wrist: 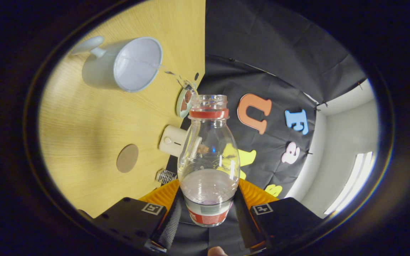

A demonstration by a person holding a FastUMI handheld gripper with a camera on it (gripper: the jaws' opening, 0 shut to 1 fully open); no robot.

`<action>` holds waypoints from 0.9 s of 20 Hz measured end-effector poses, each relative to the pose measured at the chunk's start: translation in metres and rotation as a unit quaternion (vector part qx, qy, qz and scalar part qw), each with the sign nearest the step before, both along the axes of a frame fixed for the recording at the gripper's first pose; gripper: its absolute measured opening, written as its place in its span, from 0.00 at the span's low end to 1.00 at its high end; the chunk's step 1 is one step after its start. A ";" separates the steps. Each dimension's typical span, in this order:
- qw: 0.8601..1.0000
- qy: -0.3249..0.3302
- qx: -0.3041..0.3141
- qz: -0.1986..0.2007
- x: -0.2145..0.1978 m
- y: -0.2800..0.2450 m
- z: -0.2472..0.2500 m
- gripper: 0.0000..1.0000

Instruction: Take the bottle from table, then pour the juice into the cup, finally place the bottle on the coaster

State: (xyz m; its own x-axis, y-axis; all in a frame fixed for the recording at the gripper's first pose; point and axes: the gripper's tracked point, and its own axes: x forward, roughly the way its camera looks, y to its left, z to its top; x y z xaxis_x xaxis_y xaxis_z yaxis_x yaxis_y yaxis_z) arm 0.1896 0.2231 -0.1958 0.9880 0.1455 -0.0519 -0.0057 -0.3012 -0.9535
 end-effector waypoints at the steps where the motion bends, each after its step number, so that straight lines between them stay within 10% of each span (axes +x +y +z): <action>1: 1.000 0.000 -0.002 -0.001 0.001 0.000 -0.001 0.76; 18: 0.999 -0.028 -0.046 0.007 0.007 0.003 0.018 0.76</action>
